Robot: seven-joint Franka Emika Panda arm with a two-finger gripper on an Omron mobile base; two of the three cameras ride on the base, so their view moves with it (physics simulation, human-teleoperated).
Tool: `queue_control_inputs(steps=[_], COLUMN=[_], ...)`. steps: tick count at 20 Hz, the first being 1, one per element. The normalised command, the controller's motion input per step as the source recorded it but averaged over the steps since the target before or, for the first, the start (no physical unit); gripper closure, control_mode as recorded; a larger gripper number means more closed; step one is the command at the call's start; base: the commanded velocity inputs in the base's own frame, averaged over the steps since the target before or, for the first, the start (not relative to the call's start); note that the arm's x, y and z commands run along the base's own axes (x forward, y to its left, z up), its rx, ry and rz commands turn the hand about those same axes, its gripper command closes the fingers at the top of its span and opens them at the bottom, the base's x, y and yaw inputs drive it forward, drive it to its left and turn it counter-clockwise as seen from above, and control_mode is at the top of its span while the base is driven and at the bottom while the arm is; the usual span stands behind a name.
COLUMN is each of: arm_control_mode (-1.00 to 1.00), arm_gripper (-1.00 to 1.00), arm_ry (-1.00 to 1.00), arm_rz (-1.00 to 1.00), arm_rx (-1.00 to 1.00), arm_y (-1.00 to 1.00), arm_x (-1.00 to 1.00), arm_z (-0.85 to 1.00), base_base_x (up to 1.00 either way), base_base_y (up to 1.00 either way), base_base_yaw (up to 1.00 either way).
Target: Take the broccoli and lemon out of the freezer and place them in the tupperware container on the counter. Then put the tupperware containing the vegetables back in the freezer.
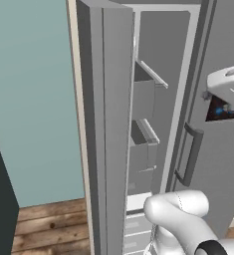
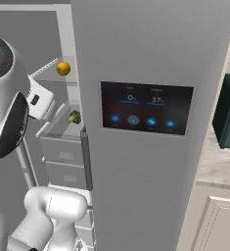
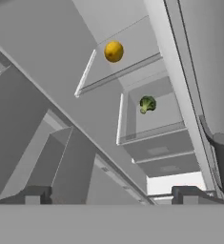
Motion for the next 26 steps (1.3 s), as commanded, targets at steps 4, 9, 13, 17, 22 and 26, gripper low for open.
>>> queue_control_inputs(steps=[4, 9, 13, 17, 22, 26], arm_control_mode=[-1.0, -1.0, -1.0, -1.0, -1.0, -1.0], arm_gripper=[-1.0, -1.0, -1.0, -1.0, -1.0, -1.0], arm_ry=[-0.03, 0.0, 0.0, 0.0, -0.01, 0.0], arm_rz=[0.0, -0.02, -0.07, -0.09, -0.11, -0.1], arm_rx=[0.03, 0.0, 0.0, 0.0, 0.0, 0.01], arm_y=[0.15, 0.32, 0.3, 0.1, 0.0, 0.0], arm_x=[0.54, 0.65, 0.73, 0.61, 0.43, 0.46], arm_z=[0.19, 0.03, 0.0, 0.0, 0.0, 0.0], base_base_x=[0.0, 0.0, 0.0, 0.0, 0.0, 0.0], base_base_y=[0.0, 0.0, 0.0, 0.0, 0.0, 0.0], base_base_yaw=[0.0, 0.0, 0.0, 0.0, 0.0, 0.0])
